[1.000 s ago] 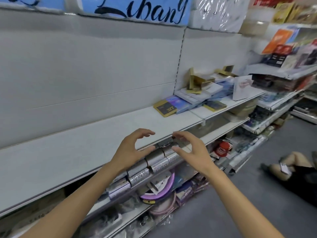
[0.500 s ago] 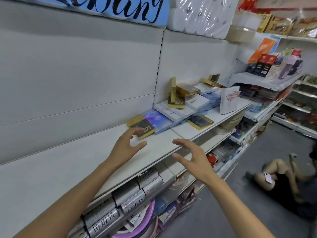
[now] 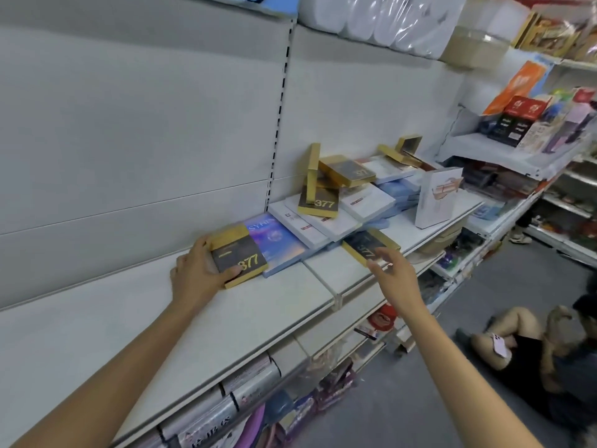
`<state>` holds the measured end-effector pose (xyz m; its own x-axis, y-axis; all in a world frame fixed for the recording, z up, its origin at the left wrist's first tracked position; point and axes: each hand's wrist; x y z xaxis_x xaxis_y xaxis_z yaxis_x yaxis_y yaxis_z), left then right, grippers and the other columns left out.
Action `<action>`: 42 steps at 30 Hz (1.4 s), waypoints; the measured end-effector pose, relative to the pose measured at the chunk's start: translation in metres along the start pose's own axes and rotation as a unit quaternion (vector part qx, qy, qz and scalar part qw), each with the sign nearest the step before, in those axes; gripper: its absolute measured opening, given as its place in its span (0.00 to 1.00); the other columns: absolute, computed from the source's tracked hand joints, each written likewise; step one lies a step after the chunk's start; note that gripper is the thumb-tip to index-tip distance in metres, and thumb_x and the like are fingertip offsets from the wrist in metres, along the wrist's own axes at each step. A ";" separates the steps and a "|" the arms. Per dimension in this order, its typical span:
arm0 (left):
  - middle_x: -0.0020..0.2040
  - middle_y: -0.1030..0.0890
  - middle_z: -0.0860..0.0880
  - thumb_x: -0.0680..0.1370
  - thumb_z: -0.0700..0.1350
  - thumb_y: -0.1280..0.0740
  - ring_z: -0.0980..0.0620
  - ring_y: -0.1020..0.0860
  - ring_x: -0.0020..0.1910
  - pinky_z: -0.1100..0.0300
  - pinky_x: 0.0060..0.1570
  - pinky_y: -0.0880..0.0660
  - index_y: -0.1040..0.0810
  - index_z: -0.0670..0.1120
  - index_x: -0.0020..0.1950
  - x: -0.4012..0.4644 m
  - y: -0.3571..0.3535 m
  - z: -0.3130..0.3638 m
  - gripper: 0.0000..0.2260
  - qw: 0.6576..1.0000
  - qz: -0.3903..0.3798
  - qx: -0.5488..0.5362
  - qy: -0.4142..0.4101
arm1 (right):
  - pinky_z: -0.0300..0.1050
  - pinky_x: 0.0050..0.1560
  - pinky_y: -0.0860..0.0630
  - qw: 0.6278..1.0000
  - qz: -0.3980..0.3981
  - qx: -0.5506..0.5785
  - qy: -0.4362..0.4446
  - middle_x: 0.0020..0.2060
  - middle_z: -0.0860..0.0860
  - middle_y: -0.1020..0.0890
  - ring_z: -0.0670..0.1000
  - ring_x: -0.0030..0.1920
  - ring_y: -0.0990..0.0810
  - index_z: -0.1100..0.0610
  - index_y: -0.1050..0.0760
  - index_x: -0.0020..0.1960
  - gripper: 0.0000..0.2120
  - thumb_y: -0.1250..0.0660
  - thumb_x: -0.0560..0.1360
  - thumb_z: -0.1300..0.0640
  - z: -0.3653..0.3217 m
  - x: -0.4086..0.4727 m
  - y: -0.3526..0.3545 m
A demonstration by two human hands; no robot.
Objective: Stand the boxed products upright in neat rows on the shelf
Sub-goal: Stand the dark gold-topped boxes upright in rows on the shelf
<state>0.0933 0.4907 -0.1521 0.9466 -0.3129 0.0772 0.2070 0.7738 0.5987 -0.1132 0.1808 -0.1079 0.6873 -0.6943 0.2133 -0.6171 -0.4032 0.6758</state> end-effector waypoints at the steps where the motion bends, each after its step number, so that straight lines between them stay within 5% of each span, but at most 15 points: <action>1: 0.68 0.23 0.50 0.55 0.73 0.32 0.44 0.27 0.67 0.49 0.64 0.34 0.36 0.55 0.75 0.000 -0.001 -0.002 0.51 0.999 0.011 -0.032 -0.003 | 0.52 0.57 0.25 1.000 0.011 -0.010 -0.010 0.63 0.52 0.21 0.54 0.58 0.22 0.56 0.24 0.67 0.18 0.33 0.80 0.49 0.006 0.012 0.002; 6: 0.66 0.29 0.73 0.64 0.41 0.16 0.46 0.19 0.48 0.66 0.41 0.24 0.41 0.65 0.76 -0.011 0.001 0.000 0.50 0.980 0.045 -0.192 -0.040 | 0.58 0.61 0.29 0.994 -0.011 -0.073 -0.081 0.59 0.66 0.21 0.65 0.61 0.25 0.69 0.26 0.62 0.27 0.34 0.79 0.44 0.029 0.069 0.011; 10: 0.73 0.32 0.57 0.68 0.28 0.23 0.49 0.19 0.48 0.66 0.40 0.20 0.42 0.64 0.78 -0.019 -0.004 0.006 0.50 0.967 0.074 -0.242 -0.035 | 0.57 0.62 0.31 0.982 -0.068 -0.165 -0.066 0.50 0.63 0.20 0.65 0.59 0.26 0.67 0.25 0.54 0.37 0.38 0.74 0.30 0.050 0.097 0.006; 12: 0.71 0.29 0.52 0.70 0.27 0.25 0.52 0.19 0.48 0.67 0.39 0.20 0.42 0.59 0.79 -0.024 -0.009 0.013 0.47 0.957 0.098 -0.275 -0.008 | 0.55 0.56 0.31 0.985 -0.067 -0.152 -0.047 0.49 0.63 0.20 0.65 0.57 0.24 0.66 0.25 0.55 0.37 0.35 0.71 0.30 0.053 0.103 0.004; 17: 0.59 0.18 0.42 0.74 0.27 0.30 0.45 0.19 0.53 0.54 0.54 0.23 0.35 0.47 0.78 -0.034 -0.031 0.028 0.36 0.918 0.119 -0.371 0.080 | 0.57 0.67 0.28 0.996 -0.057 0.024 -0.071 0.67 0.60 0.30 0.61 0.65 0.26 0.59 0.33 0.73 0.41 0.19 0.66 0.49 0.056 0.109 0.020; 21: 0.55 0.16 0.44 0.78 0.30 0.35 0.45 0.19 0.53 0.57 0.53 0.23 0.21 0.42 0.65 -0.045 -0.044 0.042 0.16 0.916 0.135 -0.373 0.063 | 0.42 0.64 0.32 0.990 0.050 0.128 -0.006 0.67 0.55 0.30 0.53 0.64 0.27 0.57 0.32 0.72 0.38 0.20 0.67 0.62 0.060 0.107 0.044; 26: 0.48 0.14 0.53 0.84 0.36 0.40 0.54 0.18 0.49 0.61 0.51 0.20 0.22 0.49 0.55 -0.066 -0.050 0.061 0.10 0.861 0.190 -0.464 0.089 | 0.41 0.56 0.21 0.947 0.102 0.304 0.033 0.63 0.49 0.25 0.43 0.55 0.22 0.53 0.32 0.71 0.31 0.24 0.72 0.63 0.056 0.097 0.070; 31: 0.55 0.17 0.49 0.85 0.40 0.42 0.51 0.20 0.53 0.55 0.56 0.24 0.23 0.47 0.59 -0.094 -0.040 0.071 0.10 0.864 0.190 -0.458 0.090 | 0.39 0.54 0.21 0.925 -0.017 0.364 0.106 0.50 0.45 0.17 0.38 0.48 0.19 0.55 0.22 0.61 0.16 0.26 0.74 0.63 0.015 0.080 0.060; 38: 0.54 0.16 0.47 0.84 0.40 0.39 0.48 0.18 0.51 0.51 0.54 0.24 0.21 0.45 0.60 -0.153 0.018 0.049 0.09 0.872 0.235 -0.421 0.087 | 0.49 0.57 0.20 0.879 -0.224 0.387 0.164 0.55 0.51 0.16 0.51 0.57 0.18 0.56 0.22 0.62 0.18 0.25 0.74 0.62 -0.064 0.023 -0.012; 42: 0.53 0.15 0.43 0.83 0.39 0.36 0.46 0.17 0.48 0.50 0.53 0.22 0.22 0.41 0.62 -0.201 0.068 0.016 0.09 0.874 0.281 -0.385 0.092 | 0.52 0.57 0.19 0.858 -0.291 0.384 0.180 0.52 0.53 0.15 0.53 0.54 0.17 0.56 0.21 0.57 0.15 0.25 0.72 0.65 -0.119 -0.027 -0.054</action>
<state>-0.0867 0.5974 -0.1136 0.9614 0.2747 0.0141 -0.2657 0.9407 -0.2111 -0.0527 0.2927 -0.0661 0.9529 -0.0694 0.2951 -0.1054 -0.9886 0.1078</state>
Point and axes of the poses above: each hand's wrist, its own x-axis towards the middle knuckle, its own y-axis out of the back of the hand, z = x × y
